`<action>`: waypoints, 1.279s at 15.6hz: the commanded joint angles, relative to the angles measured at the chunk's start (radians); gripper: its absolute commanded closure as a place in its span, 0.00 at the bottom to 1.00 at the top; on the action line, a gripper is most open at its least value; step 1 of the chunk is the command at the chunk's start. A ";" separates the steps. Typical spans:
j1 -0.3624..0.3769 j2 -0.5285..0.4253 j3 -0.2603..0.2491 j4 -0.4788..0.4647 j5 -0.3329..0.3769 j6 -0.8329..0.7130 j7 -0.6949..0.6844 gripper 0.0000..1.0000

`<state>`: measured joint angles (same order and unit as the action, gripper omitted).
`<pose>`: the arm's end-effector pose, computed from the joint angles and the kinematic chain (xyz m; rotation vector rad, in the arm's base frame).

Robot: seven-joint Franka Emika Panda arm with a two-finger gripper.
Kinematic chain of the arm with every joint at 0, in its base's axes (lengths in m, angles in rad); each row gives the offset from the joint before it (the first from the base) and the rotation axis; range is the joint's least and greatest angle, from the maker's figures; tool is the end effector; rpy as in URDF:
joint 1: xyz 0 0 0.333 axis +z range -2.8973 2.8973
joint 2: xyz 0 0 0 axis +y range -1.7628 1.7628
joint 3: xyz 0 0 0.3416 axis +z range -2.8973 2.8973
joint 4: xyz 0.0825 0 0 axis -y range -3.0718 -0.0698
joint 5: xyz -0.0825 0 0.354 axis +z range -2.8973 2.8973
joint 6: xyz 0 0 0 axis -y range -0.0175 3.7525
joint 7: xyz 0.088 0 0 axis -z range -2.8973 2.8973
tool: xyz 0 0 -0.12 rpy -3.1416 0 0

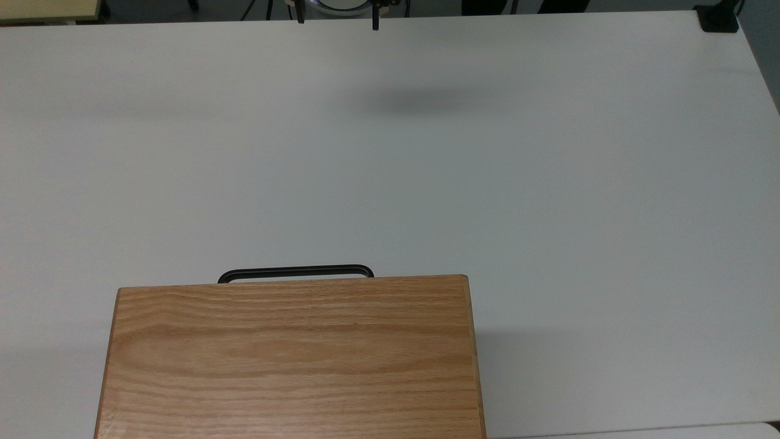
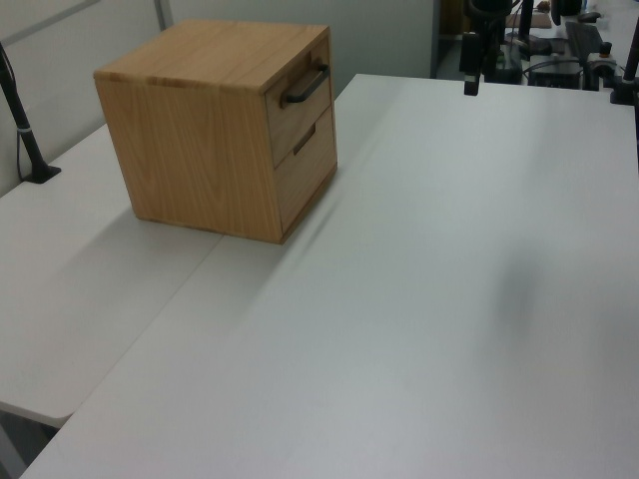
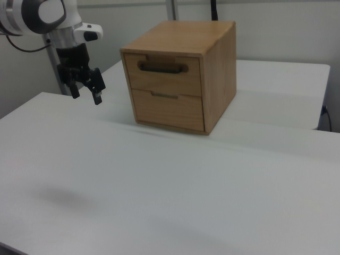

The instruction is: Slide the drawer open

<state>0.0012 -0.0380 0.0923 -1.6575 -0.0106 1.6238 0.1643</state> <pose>0.5134 0.0479 0.6230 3.1262 -0.1100 0.0092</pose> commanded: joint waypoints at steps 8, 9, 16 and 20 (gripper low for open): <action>-0.012 -0.011 -0.009 -0.001 0.014 -0.018 -0.002 0.00; -0.012 -0.013 -0.009 -0.001 0.014 -0.018 -0.002 0.00; -0.012 -0.006 -0.012 0.004 0.006 -0.050 -0.006 0.00; -0.046 0.020 -0.013 0.051 0.006 -0.099 0.024 0.00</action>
<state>-0.0163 -0.0380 0.0851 -1.6467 -0.0106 1.5629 0.1686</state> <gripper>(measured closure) 0.000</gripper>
